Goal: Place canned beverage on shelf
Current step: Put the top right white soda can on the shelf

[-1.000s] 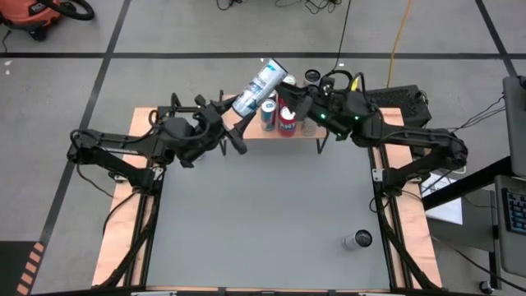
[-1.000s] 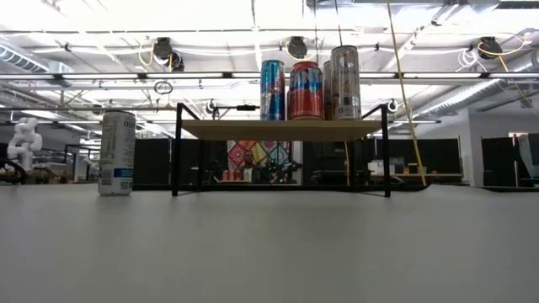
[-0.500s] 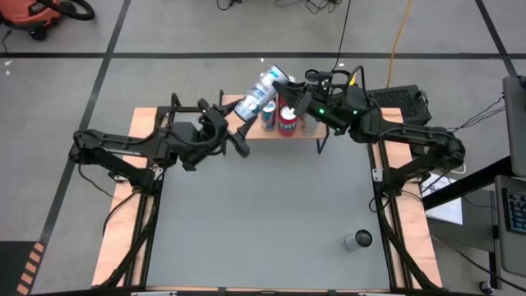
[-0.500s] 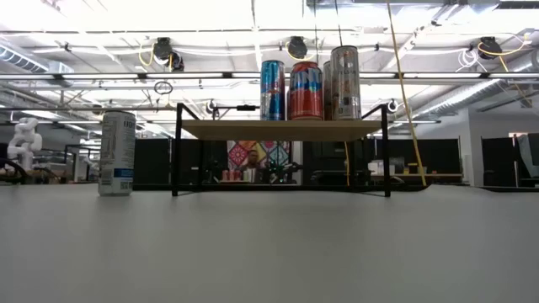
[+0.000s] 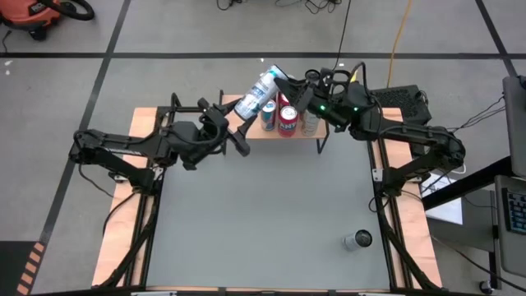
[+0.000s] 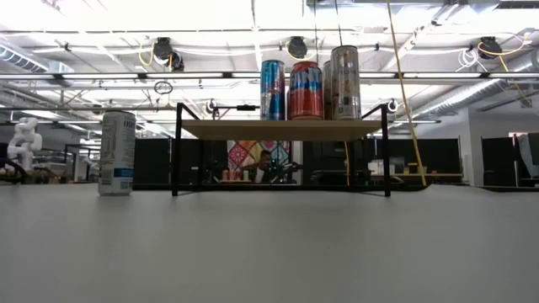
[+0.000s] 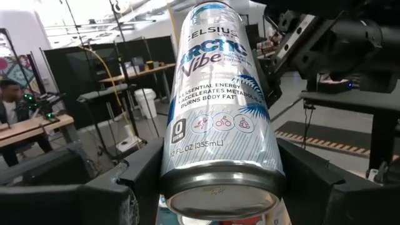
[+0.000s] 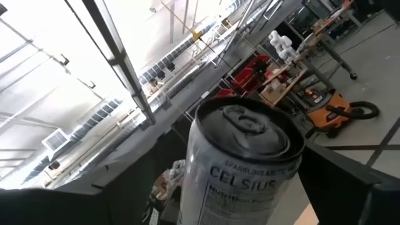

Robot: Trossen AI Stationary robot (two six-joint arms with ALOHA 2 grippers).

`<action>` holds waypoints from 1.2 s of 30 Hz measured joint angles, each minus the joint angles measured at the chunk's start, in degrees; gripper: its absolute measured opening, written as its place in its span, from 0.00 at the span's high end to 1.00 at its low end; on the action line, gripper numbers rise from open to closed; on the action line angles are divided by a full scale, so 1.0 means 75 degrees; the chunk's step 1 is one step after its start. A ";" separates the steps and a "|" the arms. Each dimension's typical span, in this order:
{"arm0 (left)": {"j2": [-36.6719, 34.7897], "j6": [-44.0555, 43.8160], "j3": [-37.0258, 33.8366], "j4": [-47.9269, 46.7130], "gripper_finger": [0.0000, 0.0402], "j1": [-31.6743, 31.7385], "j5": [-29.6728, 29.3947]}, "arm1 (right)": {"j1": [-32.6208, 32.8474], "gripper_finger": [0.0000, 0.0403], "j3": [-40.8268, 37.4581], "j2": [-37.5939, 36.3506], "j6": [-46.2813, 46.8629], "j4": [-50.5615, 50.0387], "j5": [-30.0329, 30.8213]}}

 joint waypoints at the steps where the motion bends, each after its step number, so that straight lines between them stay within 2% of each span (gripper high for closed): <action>1: 0.0012 -0.0019 0.0000 -0.0030 0.39 0.0002 -0.0010 | -0.0034 0.18 0.0000 0.0000 0.0055 0.0000 -0.0001; 12: 0.0037 -0.0031 0.0000 -0.0131 0.39 -0.0001 -0.0077 | -0.0177 0.34 0.0000 -0.0001 0.0207 -0.0004 0.0001; 16: 0.0037 -0.0031 0.0000 -0.0134 0.39 0.0001 -0.0080 | -0.0177 0.36 0.0000 -0.0003 0.0345 -0.0013 0.0009; 19: 0.0037 -0.0025 0.0000 -0.0134 0.39 0.0002 -0.0083 | -0.0177 0.32 0.0000 -0.0003 0.0521 -0.0037 -0.0005; 28: 0.0040 0.0004 0.0000 -0.0106 0.39 0.0042 -0.0228 | -0.0171 0.12 -0.0003 -0.0003 0.0575 -0.0382 -0.0038; 36: 0.0040 0.0013 0.0000 -0.0032 0.39 0.0159 -0.0276 | -0.0171 0.10 -0.0006 0.0059 0.0615 -0.0442 -0.0032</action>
